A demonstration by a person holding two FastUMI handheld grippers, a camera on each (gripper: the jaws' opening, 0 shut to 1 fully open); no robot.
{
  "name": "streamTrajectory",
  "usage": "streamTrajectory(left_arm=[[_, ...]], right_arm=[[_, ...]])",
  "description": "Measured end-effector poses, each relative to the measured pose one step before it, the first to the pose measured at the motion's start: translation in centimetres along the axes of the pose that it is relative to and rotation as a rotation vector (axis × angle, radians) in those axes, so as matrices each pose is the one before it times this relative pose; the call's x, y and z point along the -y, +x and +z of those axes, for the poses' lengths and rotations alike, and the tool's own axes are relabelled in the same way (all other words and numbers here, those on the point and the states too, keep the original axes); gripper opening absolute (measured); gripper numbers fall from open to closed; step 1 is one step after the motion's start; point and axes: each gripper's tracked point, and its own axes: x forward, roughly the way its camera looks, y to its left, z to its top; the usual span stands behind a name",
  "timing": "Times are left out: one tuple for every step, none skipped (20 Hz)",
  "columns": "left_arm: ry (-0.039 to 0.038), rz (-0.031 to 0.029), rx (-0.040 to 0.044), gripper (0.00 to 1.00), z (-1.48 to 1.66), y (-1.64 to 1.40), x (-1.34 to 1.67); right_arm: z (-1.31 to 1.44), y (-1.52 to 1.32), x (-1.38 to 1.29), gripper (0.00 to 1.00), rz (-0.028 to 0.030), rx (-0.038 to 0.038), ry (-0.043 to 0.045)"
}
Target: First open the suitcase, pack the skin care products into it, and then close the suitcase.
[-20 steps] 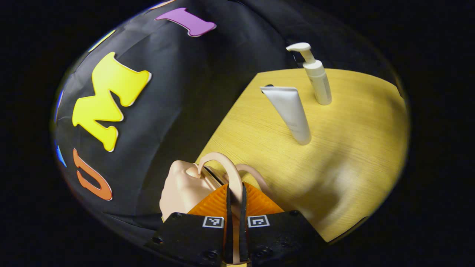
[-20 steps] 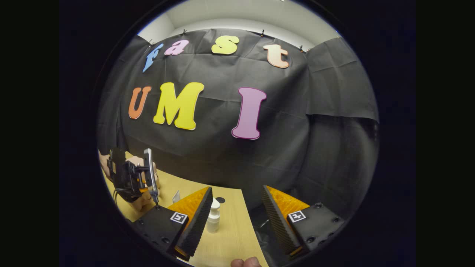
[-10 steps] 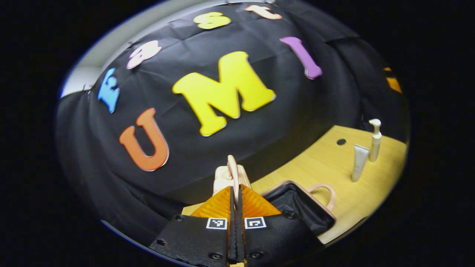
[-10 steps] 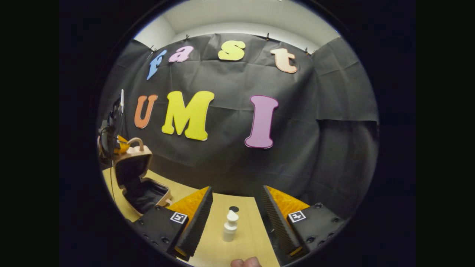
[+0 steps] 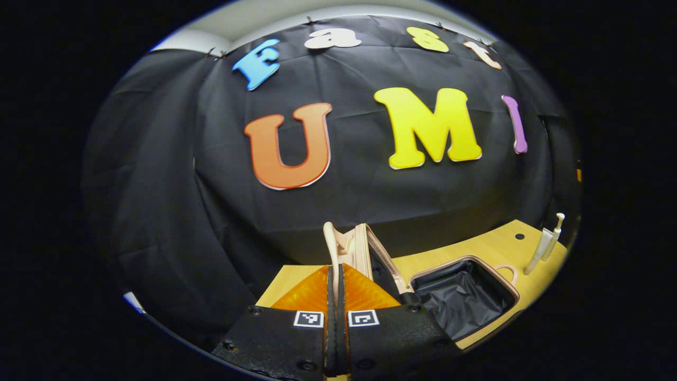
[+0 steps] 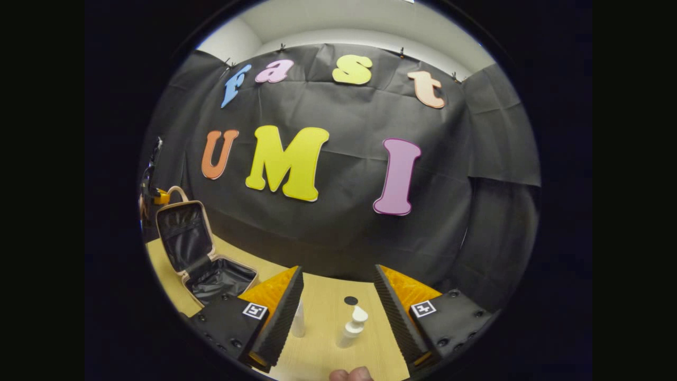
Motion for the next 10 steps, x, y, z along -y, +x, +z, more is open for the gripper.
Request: streamTrajectory(left_arm=[[-0.03595, 0.00984, -0.01545, 0.03, -1.566, 0.923, -1.330], [-0.03759, 0.00832, -0.02137, 0.03, -1.448, 0.910, -1.125], [-0.03831, 0.00550, -0.02140, 0.03, -1.441, 0.970, -0.869], [-0.03708, 0.00247, -0.02290, 0.03, -1.551, 0.889, -0.894], [-0.04188, 0.00181, -0.02813, 0.03, -1.718, 0.876, -1.172], [-0.04307, -0.00365, -0.02774, 0.03, -1.750, 0.790, -1.049], [-0.04862, -0.01089, -0.03539, 0.03, -1.653, 0.067, -0.913], [-0.05058, -0.00786, -0.03383, 0.03, -1.519, 0.598, -1.134], [-0.05551, -0.00546, -0.04325, 0.03, -1.570, 0.486, -0.776], [-0.04482, -0.01011, -0.02776, 0.03, -1.426, 0.592, -0.598]], right_arm=[[0.325, -0.002, -0.596, 0.79, -0.00197, 0.00505, -0.01892], [-0.015, -0.055, -0.684, 0.79, 0.00526, 0.00242, -0.01435], [0.213, -0.120, -0.765, 0.80, 0.00731, 0.00219, -0.01012], [0.062, -0.042, -0.826, 0.80, 0.01172, -0.00074, -0.01253], [0.051, -0.014, -0.663, 0.80, 0.00862, -0.00206, -0.01949], [-0.115, -0.116, -0.372, 0.80, 0.00443, -0.00482, -0.02043], [-0.103, 0.021, -0.436, 0.80, 0.00527, -0.00645, -0.01236], [-0.287, 0.284, -0.327, 0.80, 0.00222, -0.01103, -0.00935], [-0.328, 0.135, -0.321, 0.80, 0.00300, -0.01436, -0.00251], [-0.251, 0.109, -0.255, 0.80, 0.00121, -0.01030, 0.00000]])
